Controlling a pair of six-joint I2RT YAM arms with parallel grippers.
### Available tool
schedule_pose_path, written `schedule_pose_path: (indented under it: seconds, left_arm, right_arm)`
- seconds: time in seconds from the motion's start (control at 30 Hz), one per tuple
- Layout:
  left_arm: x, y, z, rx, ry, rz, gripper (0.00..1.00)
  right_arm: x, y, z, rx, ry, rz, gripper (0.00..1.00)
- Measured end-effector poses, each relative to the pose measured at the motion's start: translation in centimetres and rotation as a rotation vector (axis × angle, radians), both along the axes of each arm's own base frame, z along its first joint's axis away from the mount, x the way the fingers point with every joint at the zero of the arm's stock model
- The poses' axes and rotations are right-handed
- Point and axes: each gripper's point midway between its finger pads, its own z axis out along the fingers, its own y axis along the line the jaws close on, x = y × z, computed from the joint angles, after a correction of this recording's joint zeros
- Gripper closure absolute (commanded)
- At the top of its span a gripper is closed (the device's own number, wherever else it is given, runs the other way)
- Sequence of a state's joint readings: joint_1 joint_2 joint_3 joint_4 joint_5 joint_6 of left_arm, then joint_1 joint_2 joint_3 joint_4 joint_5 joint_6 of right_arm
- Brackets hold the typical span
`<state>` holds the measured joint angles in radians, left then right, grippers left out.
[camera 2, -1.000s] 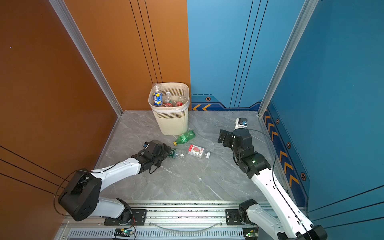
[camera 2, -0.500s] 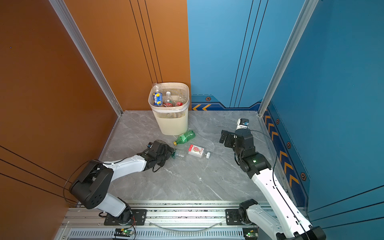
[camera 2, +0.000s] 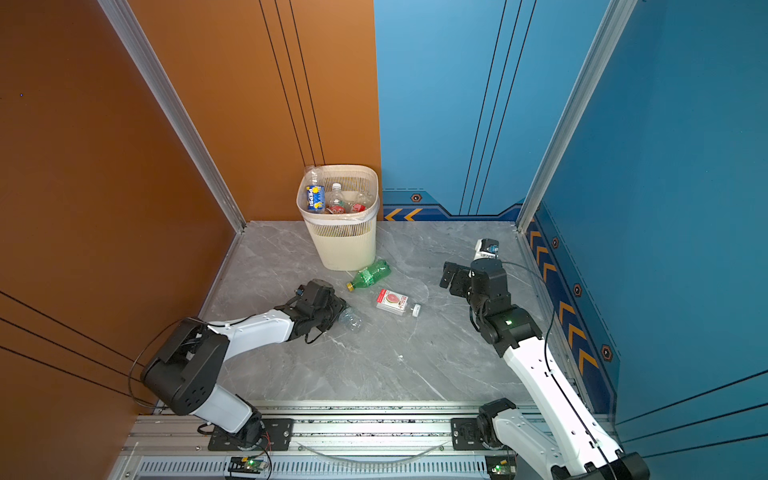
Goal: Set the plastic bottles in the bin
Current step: 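Grasp the clear green-label Cestbon water bottle with the left gripper and lift it, then carry the Cestbon bottle over the wastebasket with the left gripper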
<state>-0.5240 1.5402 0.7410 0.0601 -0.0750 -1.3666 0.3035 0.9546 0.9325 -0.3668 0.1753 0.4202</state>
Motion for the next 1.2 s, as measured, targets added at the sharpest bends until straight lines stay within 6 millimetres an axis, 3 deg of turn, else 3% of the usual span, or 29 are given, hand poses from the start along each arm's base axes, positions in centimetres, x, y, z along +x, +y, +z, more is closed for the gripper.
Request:
schedule_pose_path:
  seconds: [0.23,0.5,0.63,0.73,0.83,1.0,1.2]
  left_arm:
    - [-1.3,1.4,6.5,0.011,-0.132,-0.028,0.45]
    - [-4.4,5.9,13.8,0.167,-0.277,-0.1,0.43]
    - [-4.5,7.1,18.4,0.26,-0.349,-0.165,0.43]
    - [-4.4,7.2,22.7,0.307,-0.431,-0.223,0.43]
    - [-3.9,6.8,26.6,0.342,-0.508,-0.284,0.43]
    - [-1.5,5.2,31.0,0.394,-0.583,-0.377,0.43]
    - [3.3,2.3,34.9,0.399,-0.65,-0.436,0.43]
  right_arm:
    - [-0.3,0.0,0.1,0.015,-0.006,0.003,0.0]
    - [-0.8,0.6,0.7,0.068,-0.018,0.026,0.01]
    - [-1.0,1.9,0.7,0.104,-0.012,0.078,0.01]
    - [-1.4,4.2,1.2,0.131,-0.023,0.168,0.0]
    - [-2.1,6.6,1.6,0.141,-0.032,0.259,0.0]
    - [-3.0,9.6,2.9,0.133,-0.05,0.36,0.01]
    - [-3.2,10.3,3.0,0.128,-0.05,0.378,0.01]
